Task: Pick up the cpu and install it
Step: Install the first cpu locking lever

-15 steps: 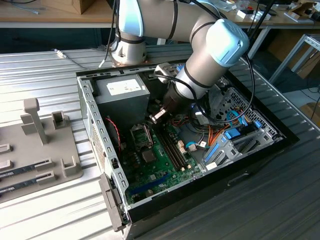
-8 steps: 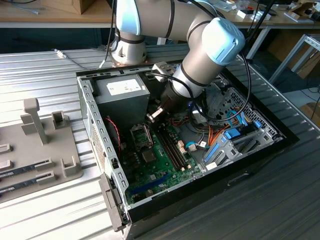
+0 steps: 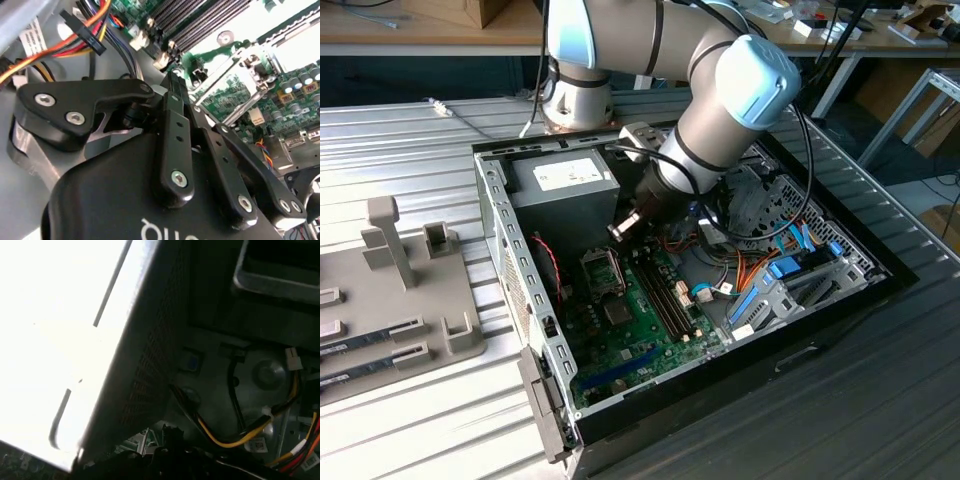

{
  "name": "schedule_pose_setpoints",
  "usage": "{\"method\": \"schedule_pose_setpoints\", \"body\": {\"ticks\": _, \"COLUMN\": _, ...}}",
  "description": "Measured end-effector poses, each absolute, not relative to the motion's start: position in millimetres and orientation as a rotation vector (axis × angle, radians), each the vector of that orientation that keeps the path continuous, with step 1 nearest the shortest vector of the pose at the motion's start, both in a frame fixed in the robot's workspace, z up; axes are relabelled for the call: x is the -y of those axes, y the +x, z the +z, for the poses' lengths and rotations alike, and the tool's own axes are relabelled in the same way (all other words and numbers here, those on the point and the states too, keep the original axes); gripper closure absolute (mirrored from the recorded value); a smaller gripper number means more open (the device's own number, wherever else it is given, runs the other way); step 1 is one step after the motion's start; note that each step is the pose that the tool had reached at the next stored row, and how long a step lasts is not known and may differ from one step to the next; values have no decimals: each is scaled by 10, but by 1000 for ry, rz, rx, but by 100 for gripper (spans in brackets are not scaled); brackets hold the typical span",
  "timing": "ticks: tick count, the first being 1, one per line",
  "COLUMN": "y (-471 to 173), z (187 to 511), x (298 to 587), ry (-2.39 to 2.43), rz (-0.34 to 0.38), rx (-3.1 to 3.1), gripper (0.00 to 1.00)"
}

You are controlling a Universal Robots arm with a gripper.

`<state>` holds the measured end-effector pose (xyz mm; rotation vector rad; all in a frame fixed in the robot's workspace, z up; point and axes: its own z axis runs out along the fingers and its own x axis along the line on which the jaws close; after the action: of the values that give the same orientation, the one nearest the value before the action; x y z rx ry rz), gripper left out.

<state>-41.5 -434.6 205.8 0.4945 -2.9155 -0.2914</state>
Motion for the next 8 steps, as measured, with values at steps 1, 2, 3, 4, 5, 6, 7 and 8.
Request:
{"method": "schedule_pose_setpoints", "body": {"ticks": 1, "y": -430, "z": 2058, "x": 4346, "ry": 495, "rz": -291, "rx": 2916, "gripper": 89}}
{"method": "schedule_pose_setpoints", "body": {"ticks": 2, "y": -441, "z": 2058, "x": 4346, "ry": 495, "rz": -291, "rx": 2916, "gripper": 89}}
{"method": "schedule_pose_setpoints", "body": {"ticks": 3, "y": -456, "z": 2057, "x": 4346, "ry": 495, "rz": -291, "rx": 2916, "gripper": 89}}
{"method": "schedule_pose_setpoints", "body": {"ticks": 4, "y": -470, "z": 2057, "x": 4347, "ry": 495, "rz": -291, "rx": 2917, "gripper": 89}}
{"method": "schedule_pose_setpoints", "body": {"ticks": 5, "y": -476, "z": 2057, "x": 4354, "ry": 495, "rz": -291, "rx": 2917, "gripper": 89}}
{"method": "schedule_pose_setpoints", "body": {"ticks": 6, "y": -479, "z": 2057, "x": 4360, "ry": 495, "rz": -291, "rx": 2917, "gripper": 89}}
{"method": "schedule_pose_setpoints", "body": {"ticks": 7, "y": -480, "z": 2057, "x": 4365, "ry": 495, "rz": -291, "rx": 2917, "gripper": 89}}
{"method": "schedule_pose_setpoints", "body": {"ticks": 8, "y": -483, "z": 2057, "x": 4369, "ry": 495, "rz": -291, "rx": 2918, "gripper": 89}}
